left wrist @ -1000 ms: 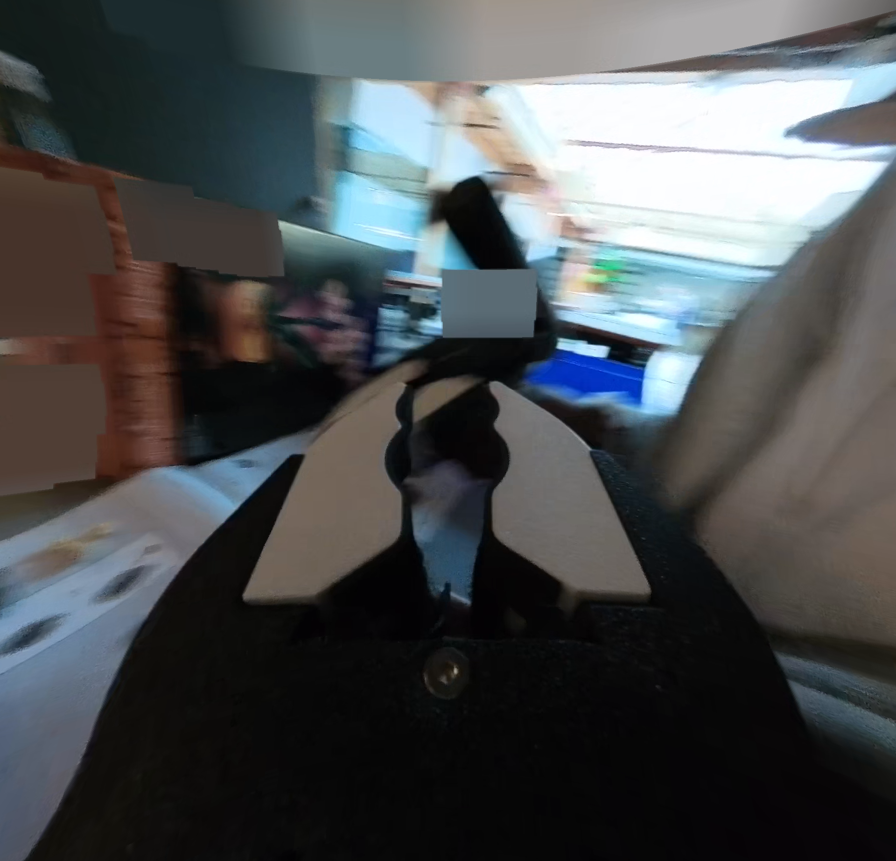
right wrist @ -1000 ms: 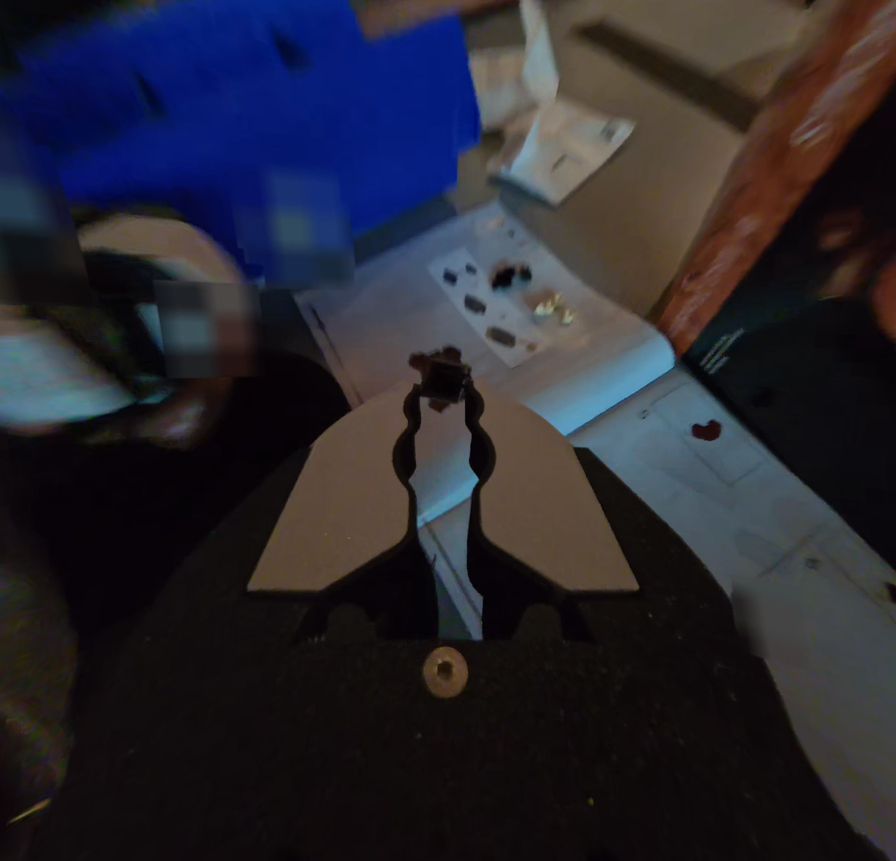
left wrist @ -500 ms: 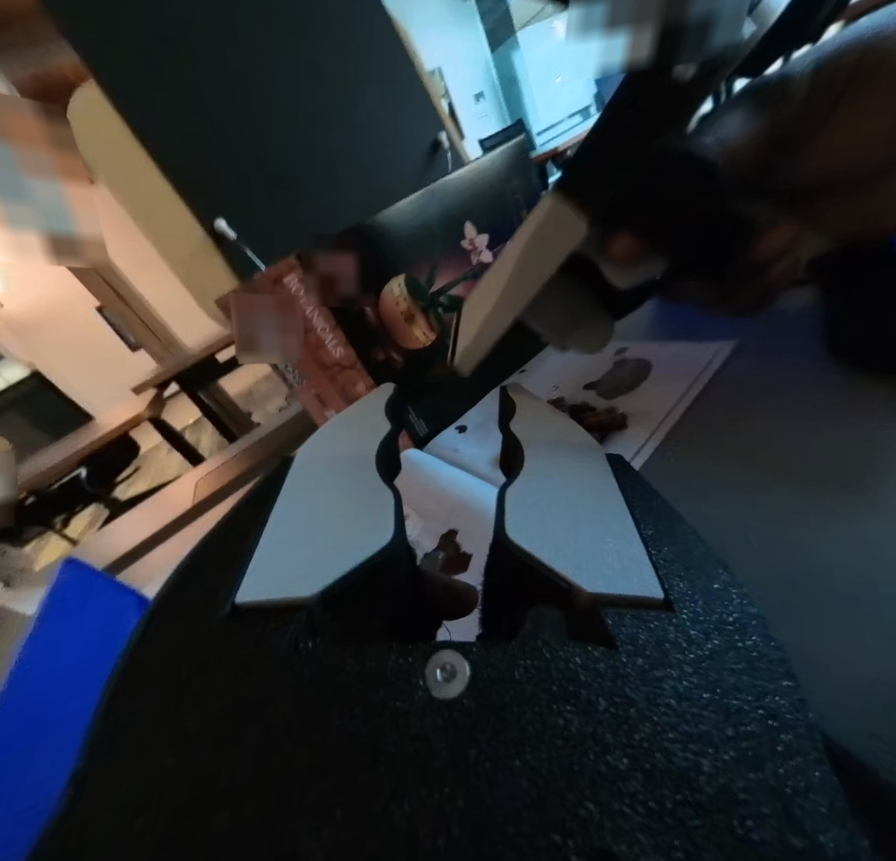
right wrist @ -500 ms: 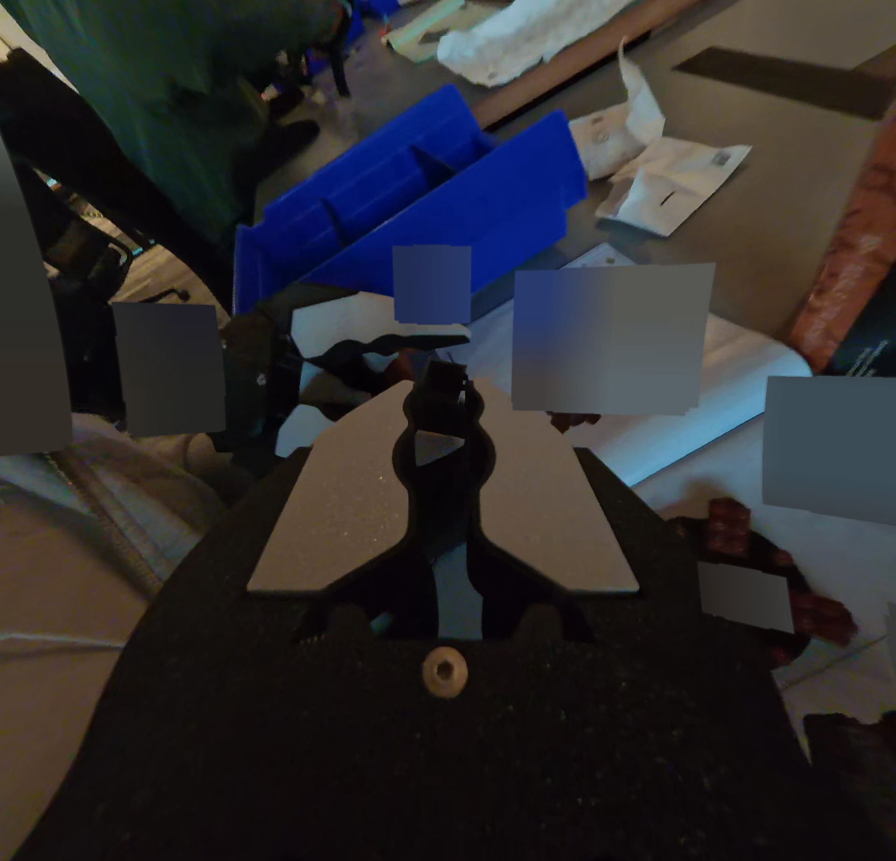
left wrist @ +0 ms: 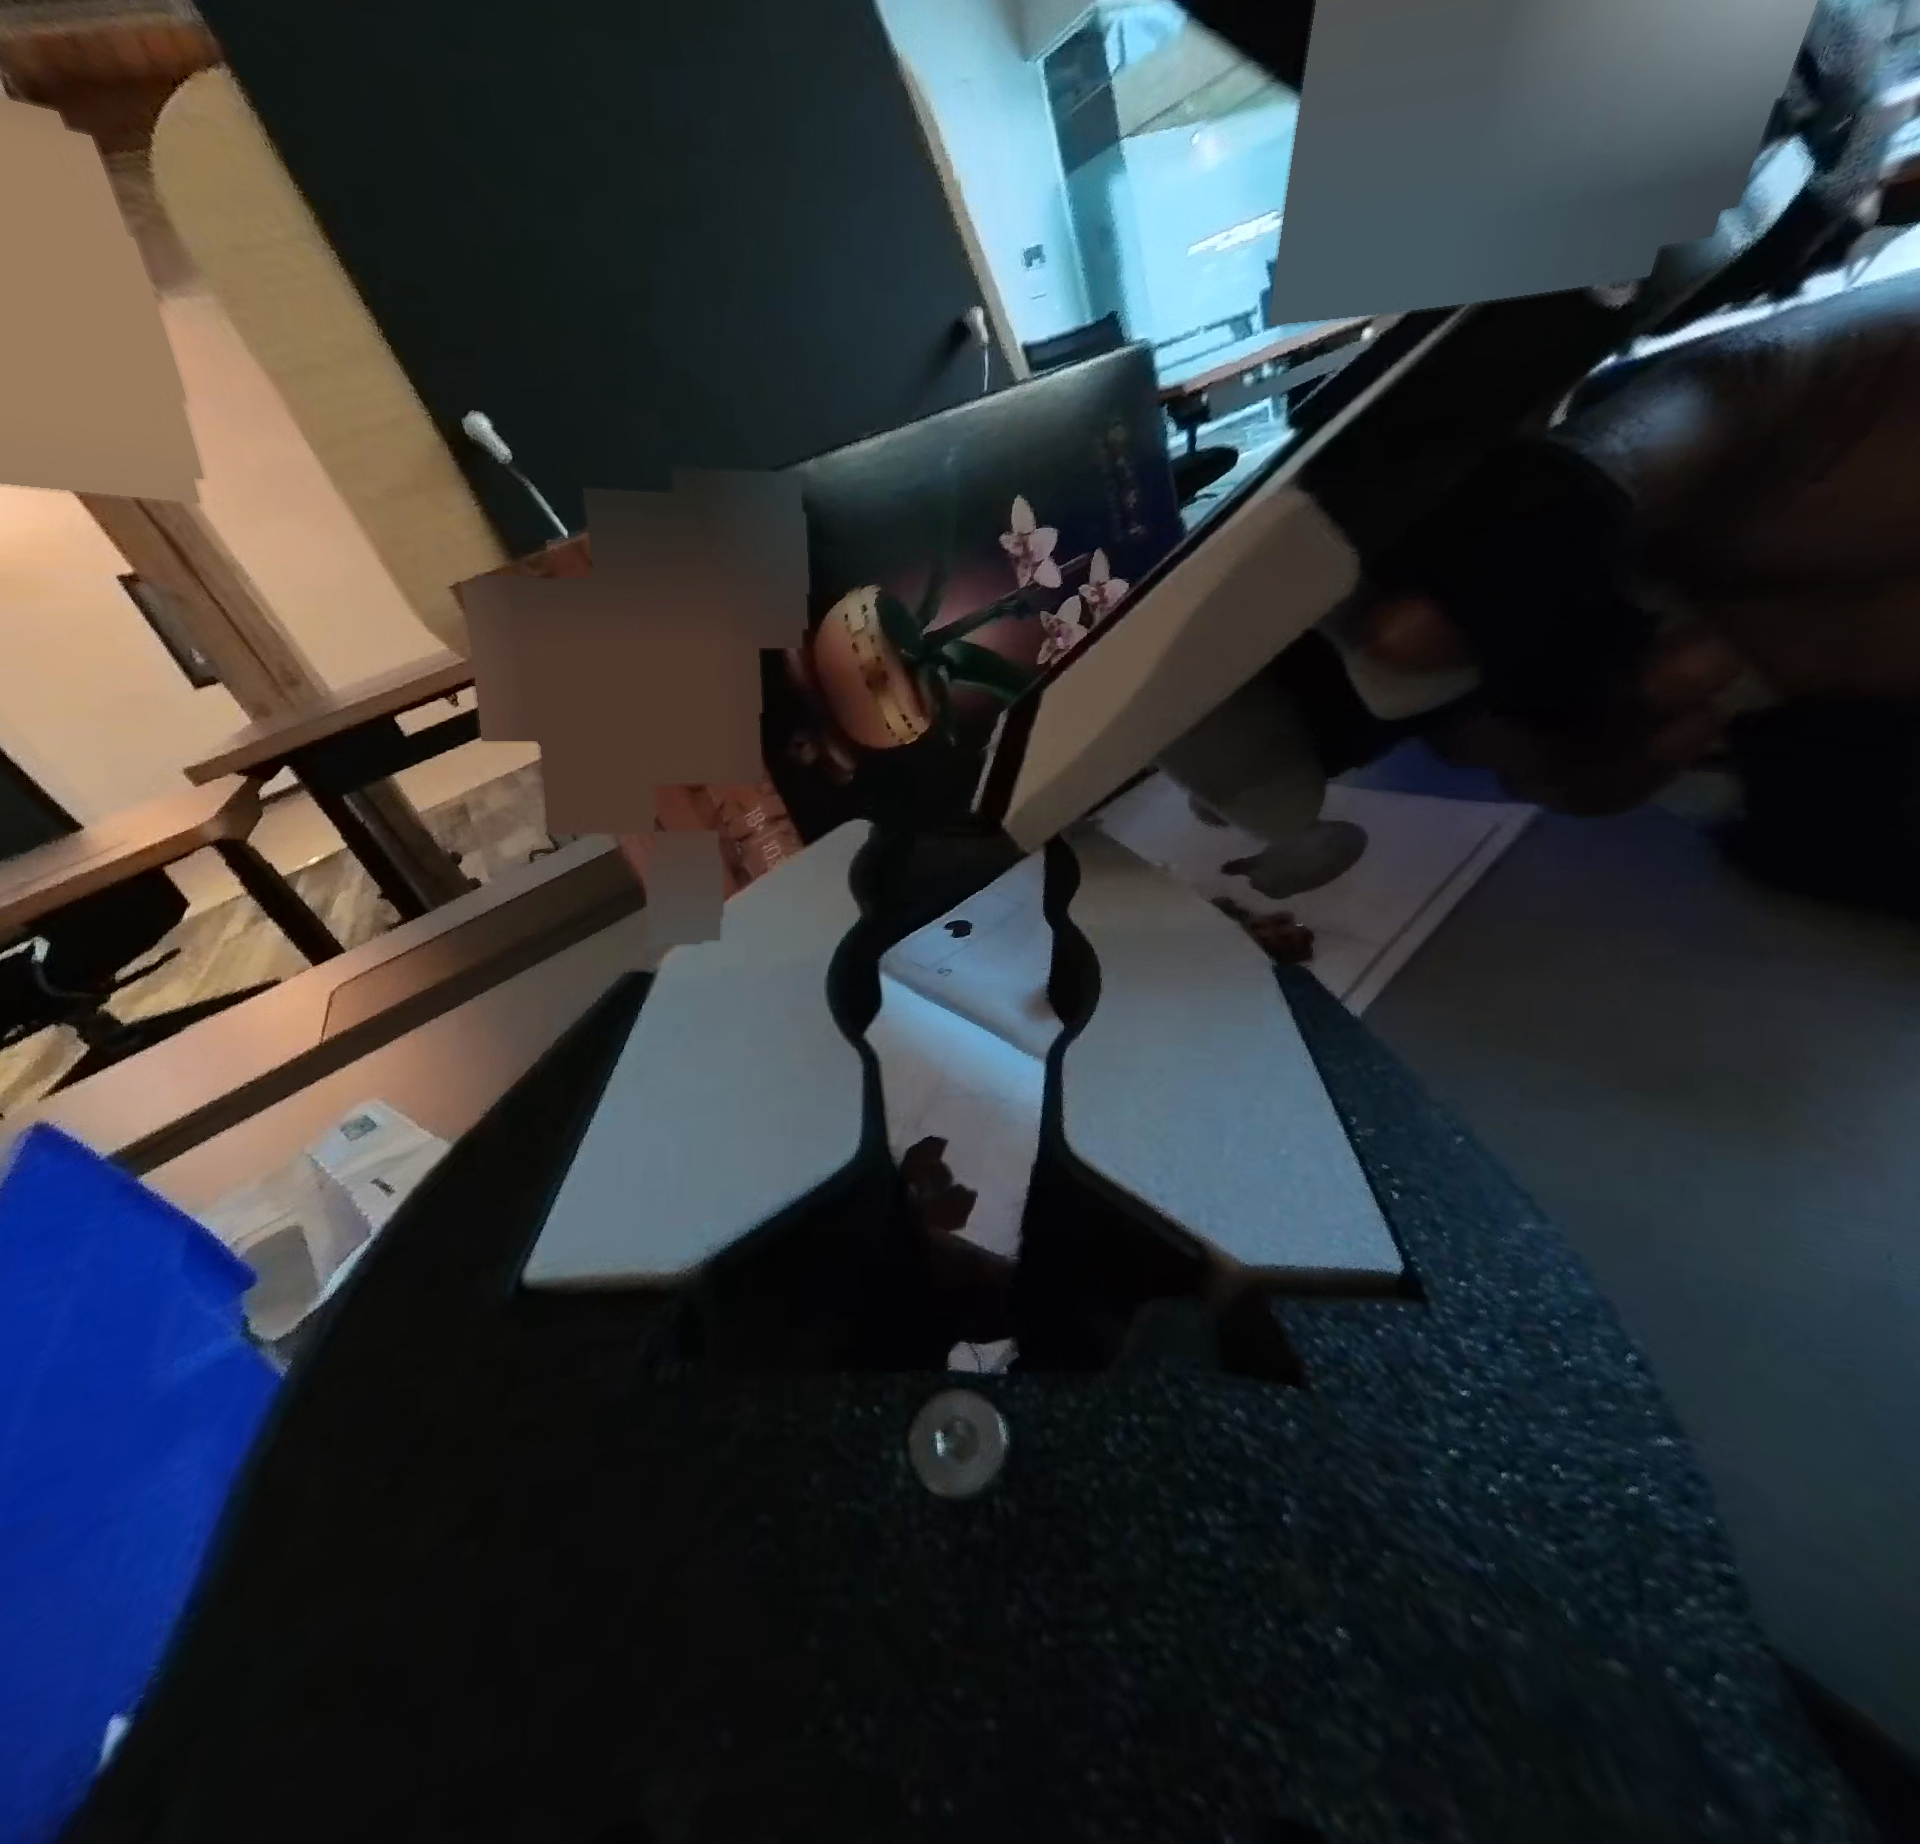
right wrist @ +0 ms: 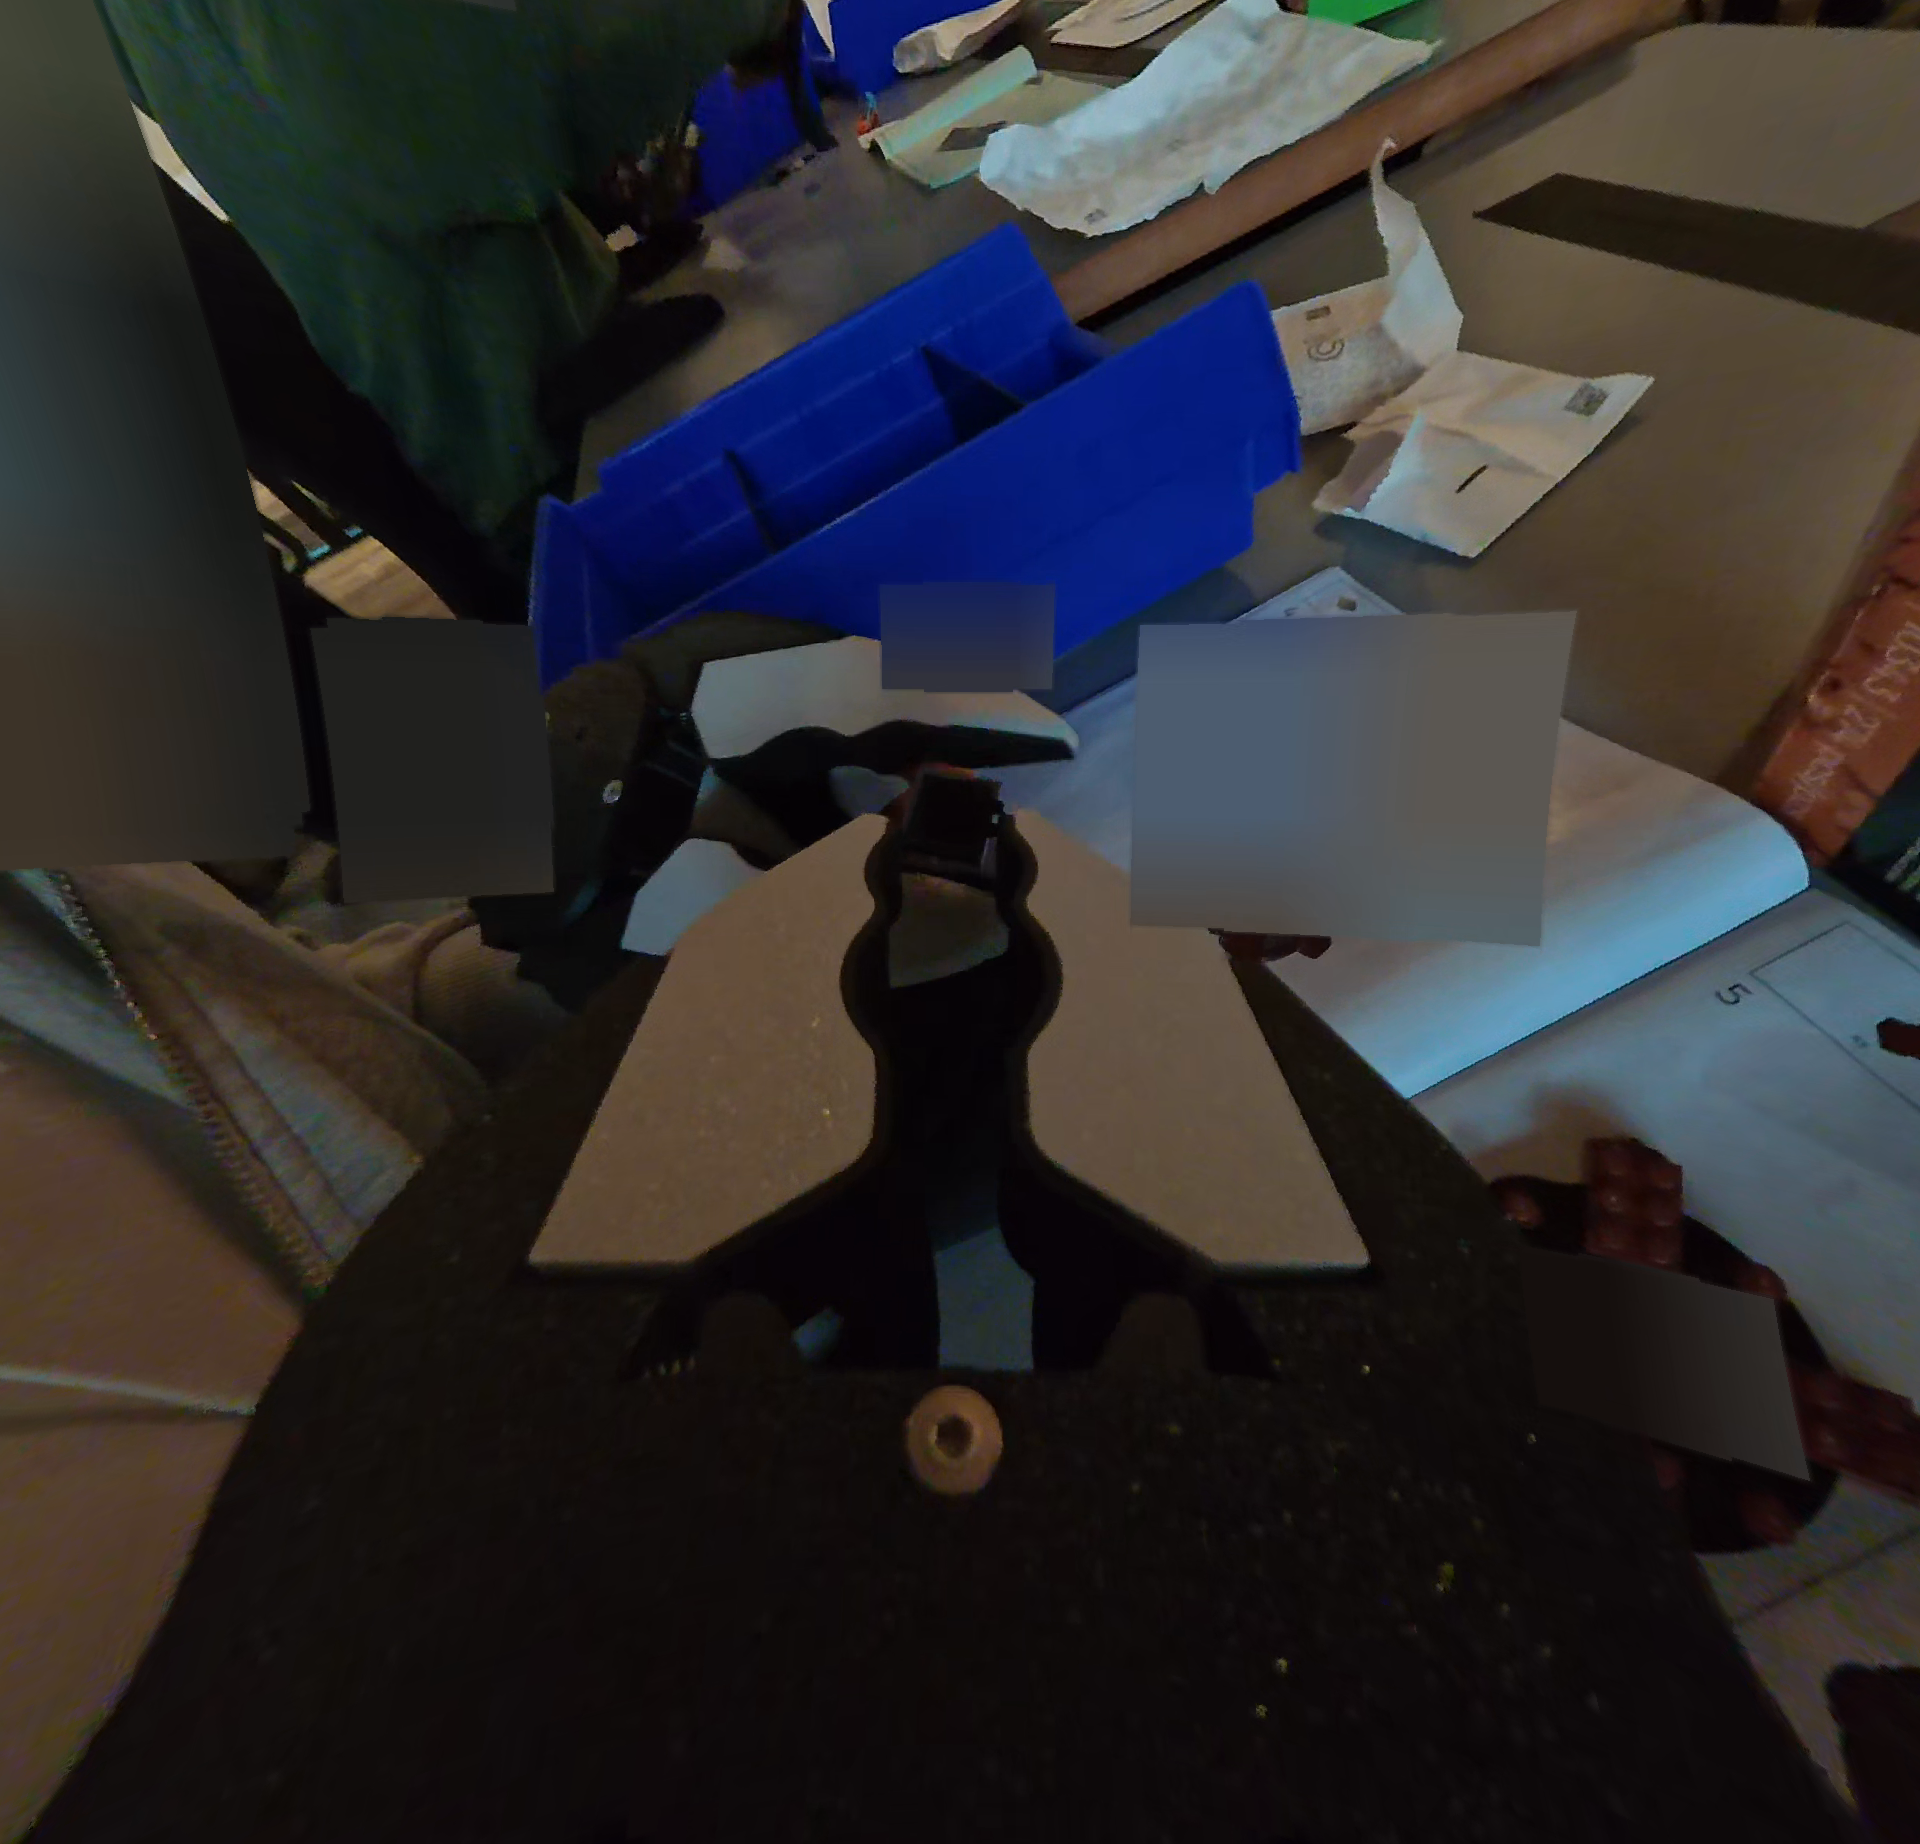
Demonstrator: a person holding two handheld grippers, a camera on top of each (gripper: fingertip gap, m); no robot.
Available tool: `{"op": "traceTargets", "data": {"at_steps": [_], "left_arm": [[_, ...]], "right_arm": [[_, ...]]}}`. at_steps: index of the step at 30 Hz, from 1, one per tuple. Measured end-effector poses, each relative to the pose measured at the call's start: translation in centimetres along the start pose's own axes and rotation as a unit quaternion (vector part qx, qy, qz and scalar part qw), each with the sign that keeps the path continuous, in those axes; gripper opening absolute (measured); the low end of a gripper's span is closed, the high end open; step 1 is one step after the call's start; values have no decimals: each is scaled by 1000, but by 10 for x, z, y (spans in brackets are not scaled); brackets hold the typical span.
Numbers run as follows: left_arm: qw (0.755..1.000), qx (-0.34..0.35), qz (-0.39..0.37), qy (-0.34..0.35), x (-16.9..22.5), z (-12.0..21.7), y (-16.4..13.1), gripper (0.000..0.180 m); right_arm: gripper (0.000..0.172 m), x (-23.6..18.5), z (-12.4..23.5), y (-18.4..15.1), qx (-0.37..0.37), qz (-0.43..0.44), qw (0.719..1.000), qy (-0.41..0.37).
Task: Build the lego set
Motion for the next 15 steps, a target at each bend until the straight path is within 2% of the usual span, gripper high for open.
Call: {"op": "traceTargets", "data": {"at_steps": [4,9,12,15], "left_arm": [[1000,4,0,-8,1,1,0,18],[1000,4,5,-15,1,1,-2,17],[999,21,13,-33,4,4,2,17],[998,41,14,-46,7,7,6,17]], "right_arm": [[15,0,-2,0,-8,17,1000,-9],[15,-1,-3,-1,-27,44,998,-22],[16,-6,-1,-1,-47,50,998,5],[22,-5,7,-3,-60,12,997,42]]}}
Point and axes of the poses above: each gripper's, where its closed fingertips meet, z back along the fingers, y out of its top, x = y × z across the jaws, the point moved 1 cm from there along z, back along the fingers, and after that the axes turned 15 degrees about y, right-handed, at the moved point
